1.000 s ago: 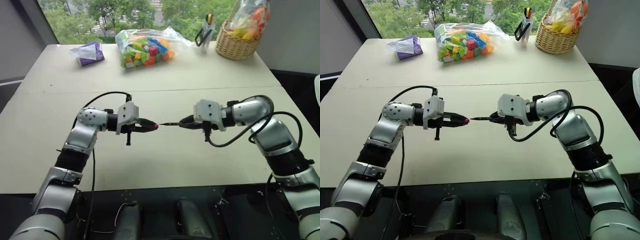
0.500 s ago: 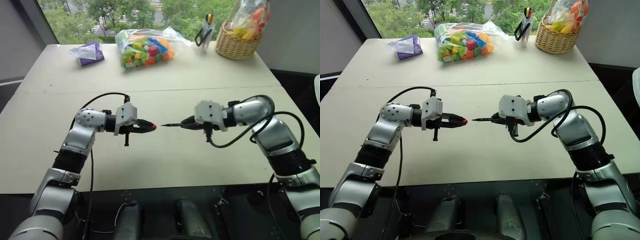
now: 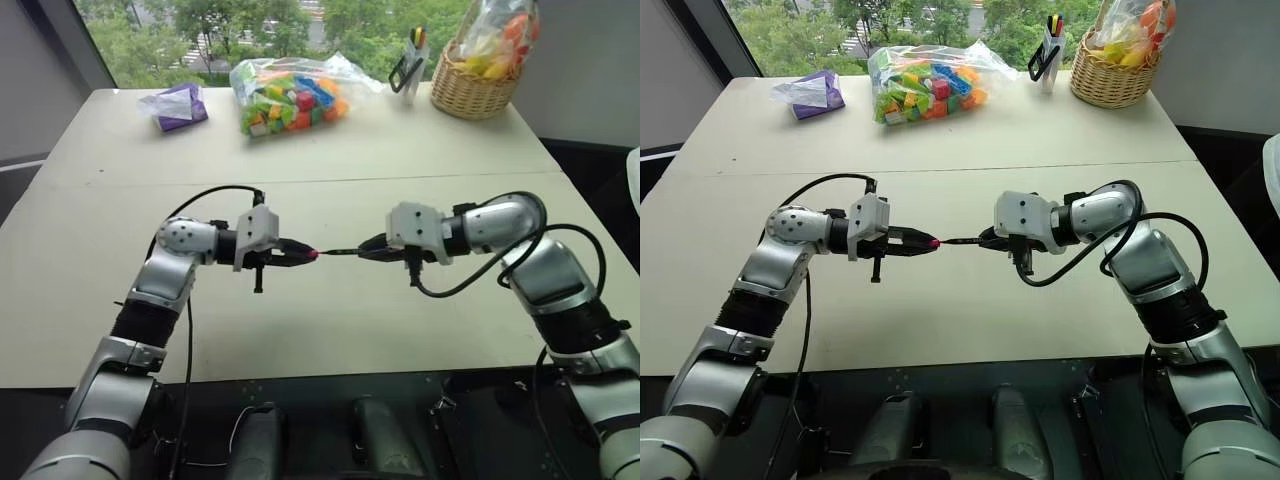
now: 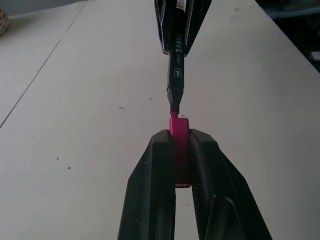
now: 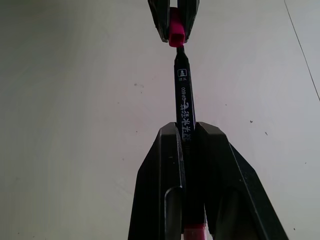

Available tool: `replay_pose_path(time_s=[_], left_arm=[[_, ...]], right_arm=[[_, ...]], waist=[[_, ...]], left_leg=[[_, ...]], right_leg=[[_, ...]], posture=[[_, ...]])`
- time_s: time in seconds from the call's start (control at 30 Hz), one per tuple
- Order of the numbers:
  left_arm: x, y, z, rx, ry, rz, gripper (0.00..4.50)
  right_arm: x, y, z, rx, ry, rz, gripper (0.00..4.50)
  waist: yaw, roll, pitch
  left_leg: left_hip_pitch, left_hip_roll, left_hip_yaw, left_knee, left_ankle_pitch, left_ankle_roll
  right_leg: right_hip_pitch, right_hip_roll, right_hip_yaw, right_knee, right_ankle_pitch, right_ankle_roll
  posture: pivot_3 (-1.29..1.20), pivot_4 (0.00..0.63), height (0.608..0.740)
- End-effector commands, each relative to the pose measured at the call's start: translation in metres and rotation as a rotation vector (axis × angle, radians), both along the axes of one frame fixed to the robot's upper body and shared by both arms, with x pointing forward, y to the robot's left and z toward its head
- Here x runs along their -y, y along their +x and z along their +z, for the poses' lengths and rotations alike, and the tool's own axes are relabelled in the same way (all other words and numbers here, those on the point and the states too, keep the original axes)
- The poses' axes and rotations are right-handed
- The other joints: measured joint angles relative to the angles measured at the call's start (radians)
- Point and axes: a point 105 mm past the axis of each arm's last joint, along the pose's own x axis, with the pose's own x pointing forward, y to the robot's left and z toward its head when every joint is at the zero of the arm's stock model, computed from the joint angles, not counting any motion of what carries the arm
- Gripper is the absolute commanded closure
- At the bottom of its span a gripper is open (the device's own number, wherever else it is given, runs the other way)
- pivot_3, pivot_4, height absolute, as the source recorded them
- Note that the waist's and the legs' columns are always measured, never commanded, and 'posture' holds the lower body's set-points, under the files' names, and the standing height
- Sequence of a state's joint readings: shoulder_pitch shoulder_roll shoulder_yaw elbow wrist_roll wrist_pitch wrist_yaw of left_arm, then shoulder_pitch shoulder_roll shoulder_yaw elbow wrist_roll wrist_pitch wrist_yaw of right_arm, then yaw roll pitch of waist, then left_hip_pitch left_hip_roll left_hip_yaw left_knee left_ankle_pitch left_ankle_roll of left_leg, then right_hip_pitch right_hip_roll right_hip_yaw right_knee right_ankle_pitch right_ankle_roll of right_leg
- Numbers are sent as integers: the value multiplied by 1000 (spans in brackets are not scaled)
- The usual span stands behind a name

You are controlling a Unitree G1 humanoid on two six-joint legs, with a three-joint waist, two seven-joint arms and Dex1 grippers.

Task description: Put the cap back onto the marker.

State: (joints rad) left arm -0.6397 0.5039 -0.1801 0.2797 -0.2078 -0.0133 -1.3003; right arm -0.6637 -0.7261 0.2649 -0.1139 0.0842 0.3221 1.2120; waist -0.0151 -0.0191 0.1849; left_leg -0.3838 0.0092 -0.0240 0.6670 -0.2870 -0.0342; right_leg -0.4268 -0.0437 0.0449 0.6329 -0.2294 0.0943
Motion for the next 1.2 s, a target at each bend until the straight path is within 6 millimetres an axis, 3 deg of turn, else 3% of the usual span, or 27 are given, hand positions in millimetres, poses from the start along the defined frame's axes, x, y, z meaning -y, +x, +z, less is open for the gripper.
replay_pose_path(time_s=[0.03,0.67,1.2], left_arm=[[5,-2,9,38,-15,-20,4500],[19,-4,13,69,-18,-66,4500],[18,-3,8,179,64,-107,4500]], right_arm=[[-7,-5,11,42,19,28,4459],[-27,-9,2,27,-1,72,4459],[-37,-11,-11,-4,-72,123,4459]], waist=[[0,0,0],[0,0,0],[0,0,0]], left_leg=[[0,0,0,0,0,0],[-1,0,0,0,0,0],[-1,0,0,0,0,0]], right_leg=[[0,0,0,0,0,0],[-1,0,0,0,0,0],[-1,0,0,0,0,0]], posture=[[0,150,740],[0,150,740],[0,150,740]])
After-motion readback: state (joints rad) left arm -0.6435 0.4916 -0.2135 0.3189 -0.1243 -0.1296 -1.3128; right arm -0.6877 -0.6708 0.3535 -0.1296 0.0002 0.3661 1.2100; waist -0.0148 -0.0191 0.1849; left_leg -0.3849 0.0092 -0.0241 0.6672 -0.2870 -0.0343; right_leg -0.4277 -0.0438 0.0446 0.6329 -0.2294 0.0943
